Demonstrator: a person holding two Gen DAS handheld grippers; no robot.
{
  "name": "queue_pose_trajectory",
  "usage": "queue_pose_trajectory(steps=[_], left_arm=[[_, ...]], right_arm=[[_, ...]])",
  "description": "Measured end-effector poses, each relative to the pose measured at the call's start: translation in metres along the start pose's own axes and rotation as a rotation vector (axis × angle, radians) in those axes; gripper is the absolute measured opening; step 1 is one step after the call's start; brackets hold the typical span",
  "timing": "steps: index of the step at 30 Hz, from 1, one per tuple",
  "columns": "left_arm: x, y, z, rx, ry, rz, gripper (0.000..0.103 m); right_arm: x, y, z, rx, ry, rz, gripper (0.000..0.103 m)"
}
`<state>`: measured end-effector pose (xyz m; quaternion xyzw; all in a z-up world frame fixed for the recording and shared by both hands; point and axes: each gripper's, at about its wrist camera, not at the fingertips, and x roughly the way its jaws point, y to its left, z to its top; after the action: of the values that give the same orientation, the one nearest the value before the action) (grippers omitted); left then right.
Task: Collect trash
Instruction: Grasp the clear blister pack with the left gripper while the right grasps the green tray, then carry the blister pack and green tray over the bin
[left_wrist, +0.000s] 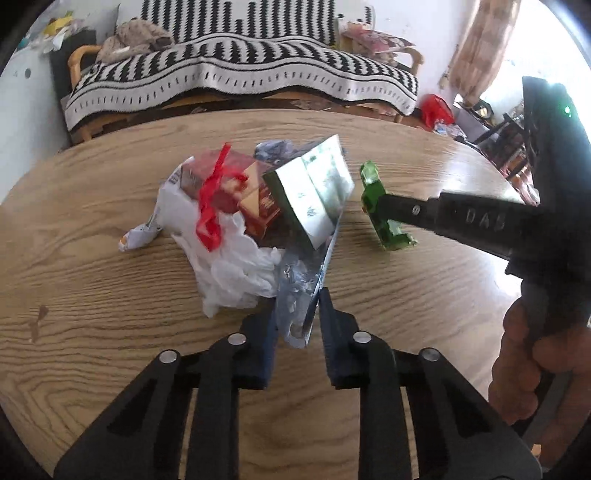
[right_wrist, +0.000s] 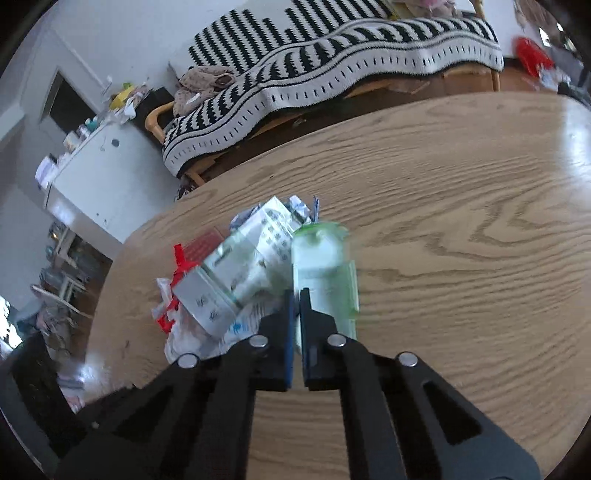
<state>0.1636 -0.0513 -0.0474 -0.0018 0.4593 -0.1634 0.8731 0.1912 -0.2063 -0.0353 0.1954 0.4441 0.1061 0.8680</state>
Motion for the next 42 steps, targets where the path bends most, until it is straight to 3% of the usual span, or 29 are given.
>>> queue_pose_trajectory(steps=[6, 9, 13, 20, 28, 42], left_arm=[[-0.036, -0.019, -0.006, 0.045, 0.023, 0.008, 0.018], [-0.06, -0.025, -0.014, 0.038, 0.053, -0.04, 0.018], [-0.086, -0.04, -0.017, 0.068, 0.004, -0.054, 0.018], [-0.092, -0.081, -0.017, 0.111, -0.031, -0.092, 0.017], [-0.077, -0.183, -0.024, 0.222, -0.047, -0.175, 0.017], [-0.051, -0.379, -0.082, 0.44, -0.015, -0.44, 0.017]], right_arm=[[-0.043, 0.001, -0.016, -0.032, -0.03, -0.036, 0.003], [-0.073, 0.002, -0.03, -0.058, -0.044, -0.056, 0.003], [-0.112, 0.002, -0.05, -0.101, -0.062, -0.097, 0.003], [-0.171, -0.02, -0.084, -0.154, -0.094, -0.203, 0.003], [-0.247, -0.098, -0.111, -0.087, -0.158, -0.337, 0.003], [-0.386, -0.286, -0.181, 0.21, -0.233, -0.533, 0.003]])
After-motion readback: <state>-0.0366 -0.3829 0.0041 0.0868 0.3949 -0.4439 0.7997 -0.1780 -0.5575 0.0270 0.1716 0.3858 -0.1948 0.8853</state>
